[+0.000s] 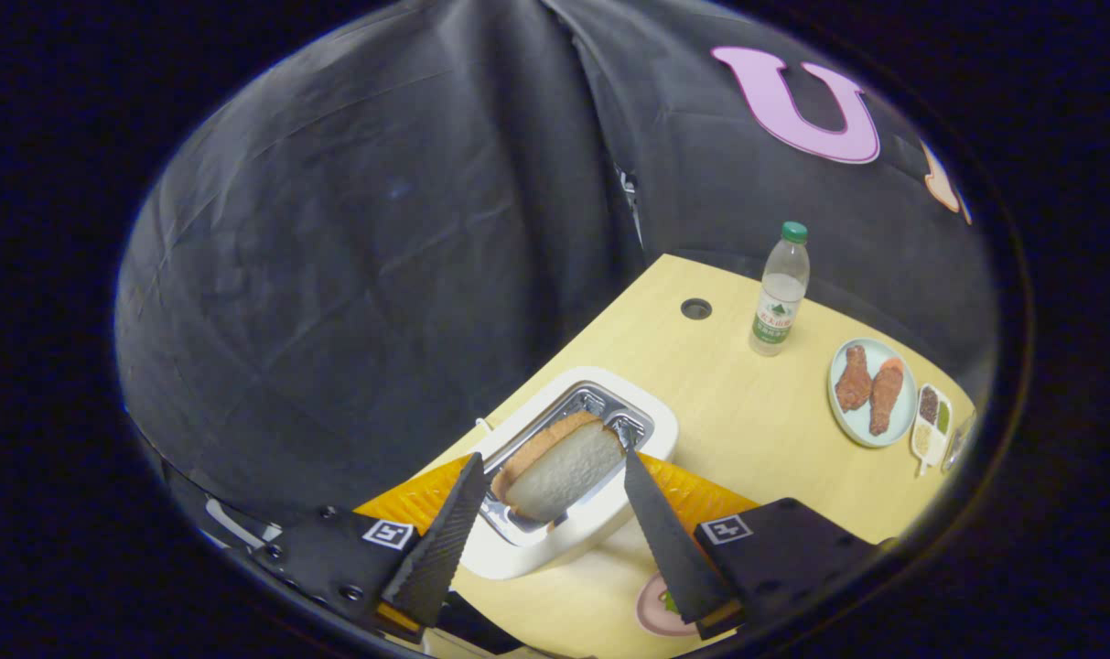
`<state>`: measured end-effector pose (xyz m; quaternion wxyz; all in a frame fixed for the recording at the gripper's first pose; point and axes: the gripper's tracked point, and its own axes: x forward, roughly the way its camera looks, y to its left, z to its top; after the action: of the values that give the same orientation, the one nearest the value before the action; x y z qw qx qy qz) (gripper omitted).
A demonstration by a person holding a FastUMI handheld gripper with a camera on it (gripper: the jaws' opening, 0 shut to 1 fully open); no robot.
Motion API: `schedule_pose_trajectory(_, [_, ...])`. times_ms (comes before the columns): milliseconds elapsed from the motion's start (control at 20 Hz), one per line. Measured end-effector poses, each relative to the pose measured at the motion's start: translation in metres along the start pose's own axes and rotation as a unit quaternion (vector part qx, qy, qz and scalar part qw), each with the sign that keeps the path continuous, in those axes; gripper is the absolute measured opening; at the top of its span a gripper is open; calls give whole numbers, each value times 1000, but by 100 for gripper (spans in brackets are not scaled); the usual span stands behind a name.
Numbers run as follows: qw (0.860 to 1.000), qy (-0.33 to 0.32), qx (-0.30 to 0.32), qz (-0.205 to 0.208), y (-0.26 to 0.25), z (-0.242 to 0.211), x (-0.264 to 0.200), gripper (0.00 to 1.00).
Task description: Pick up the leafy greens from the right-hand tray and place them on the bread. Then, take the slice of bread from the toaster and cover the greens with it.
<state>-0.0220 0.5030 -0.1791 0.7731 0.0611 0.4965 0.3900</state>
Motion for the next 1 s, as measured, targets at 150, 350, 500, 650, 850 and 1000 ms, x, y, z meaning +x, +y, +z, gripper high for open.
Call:
schedule_pose_trajectory(150, [1000, 2, 29, 5, 8, 5, 12, 97])
schedule_pose_trajectory(350, [999, 13, 38, -18, 2, 2, 27, 97])
schedule_pose_trajectory(500, [999, 26, 22, -36, -5, -9, 34, 97])
schedule_pose_trajectory(650, [999, 34, 10, -39, -5, -16, 33, 97])
schedule_pose_trajectory(850, [998, 44, 12, -46, -8, -25, 28, 66])
schedule_pose_trajectory(1000, [998, 47, 15, -43, -9, -27, 22, 39])
